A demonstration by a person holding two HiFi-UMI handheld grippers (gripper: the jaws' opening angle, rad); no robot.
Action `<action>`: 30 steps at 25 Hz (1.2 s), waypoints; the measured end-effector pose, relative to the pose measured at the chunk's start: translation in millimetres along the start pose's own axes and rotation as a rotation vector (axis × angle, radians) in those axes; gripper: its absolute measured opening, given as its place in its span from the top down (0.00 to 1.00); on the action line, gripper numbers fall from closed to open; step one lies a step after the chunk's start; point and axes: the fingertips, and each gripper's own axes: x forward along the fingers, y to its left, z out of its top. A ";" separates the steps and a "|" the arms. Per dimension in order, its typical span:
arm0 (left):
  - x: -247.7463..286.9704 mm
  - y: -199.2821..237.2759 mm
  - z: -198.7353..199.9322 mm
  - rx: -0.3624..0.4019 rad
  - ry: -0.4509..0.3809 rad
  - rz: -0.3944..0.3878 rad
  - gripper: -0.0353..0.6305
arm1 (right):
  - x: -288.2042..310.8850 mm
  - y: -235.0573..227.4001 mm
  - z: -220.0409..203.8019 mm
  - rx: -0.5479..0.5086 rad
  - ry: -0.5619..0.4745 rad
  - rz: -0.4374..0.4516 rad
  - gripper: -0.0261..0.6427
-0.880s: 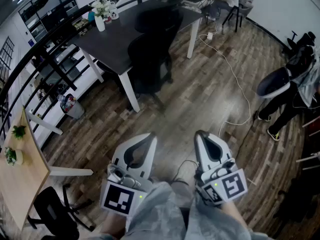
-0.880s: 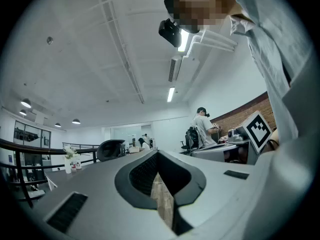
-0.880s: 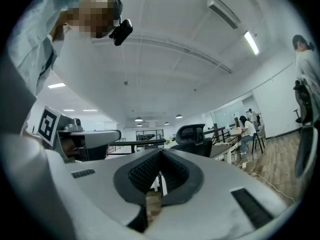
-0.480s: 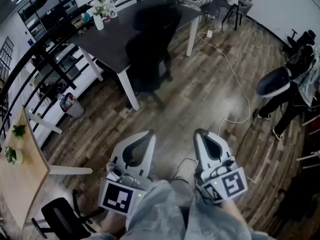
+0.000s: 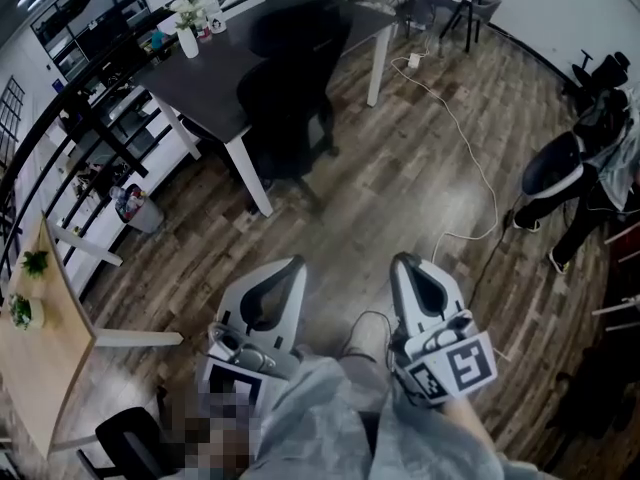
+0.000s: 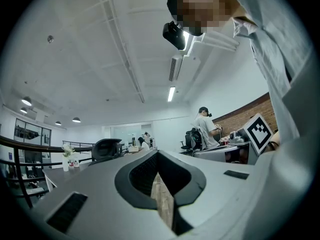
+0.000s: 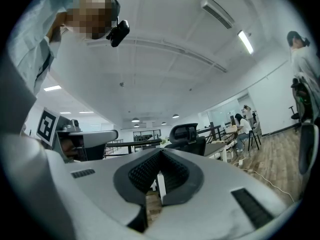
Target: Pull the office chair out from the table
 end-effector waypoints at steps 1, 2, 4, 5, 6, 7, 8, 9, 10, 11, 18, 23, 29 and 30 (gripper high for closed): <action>3.3 -4.8 1.2 0.000 -0.003 -0.002 0.96 | -3.5 -5.5 0.2 0.001 0.002 -0.003 0.96; 6.5 -9.9 2.1 -0.004 -0.004 -0.003 0.96 | -7.1 -11.3 0.4 0.004 0.004 -0.004 0.96; 12.4 -18.6 2.9 -0.031 -0.008 0.001 0.96 | -13.6 -21.9 1.3 0.006 0.008 0.000 0.96; 15.4 -21.8 3.8 -0.051 -0.015 0.006 0.96 | -16.7 -26.7 2.4 0.004 0.008 0.004 0.96; 18.7 -24.8 5.1 -0.071 -0.025 0.013 0.96 | -20.3 -31.6 3.8 -0.001 0.008 0.007 0.96; 22.4 -28.4 6.7 -0.086 -0.035 0.019 0.96 | -24.4 -36.9 5.3 -0.007 0.008 0.009 0.96; 26.2 -32.7 8.1 -0.094 -0.043 0.024 0.96 | -29.1 -42.5 6.5 -0.010 0.008 0.008 0.96; 29.8 -37.7 9.0 -0.095 -0.047 0.027 0.96 | -34.1 -48.2 7.3 -0.012 0.009 0.007 0.96; 32.8 -42.9 9.8 -0.091 -0.051 0.031 0.96 | -39.2 -53.6 7.6 -0.012 0.009 0.006 0.96; 35.6 -47.9 11.0 -0.084 -0.059 0.034 0.96 | -44.5 -58.5 7.7 -0.013 0.011 0.005 0.96; 54.6 -83.4 18.4 -0.094 -0.079 0.014 0.96 | -73.5 -86.5 7.4 -0.020 0.019 -0.010 0.96; 68.8 -87.7 11.8 -0.093 -0.067 -0.002 0.96 | -71.9 -100.5 3.1 -0.012 0.013 -0.019 0.96; 103.4 -82.9 5.8 -0.083 -0.057 -0.044 0.96 | -58.2 -122.8 -1.8 -0.001 0.013 -0.053 0.96; 112.3 -80.0 3.8 -0.081 -0.057 -0.054 0.96 | -52.8 -129.0 -3.1 -0.001 0.013 -0.061 0.96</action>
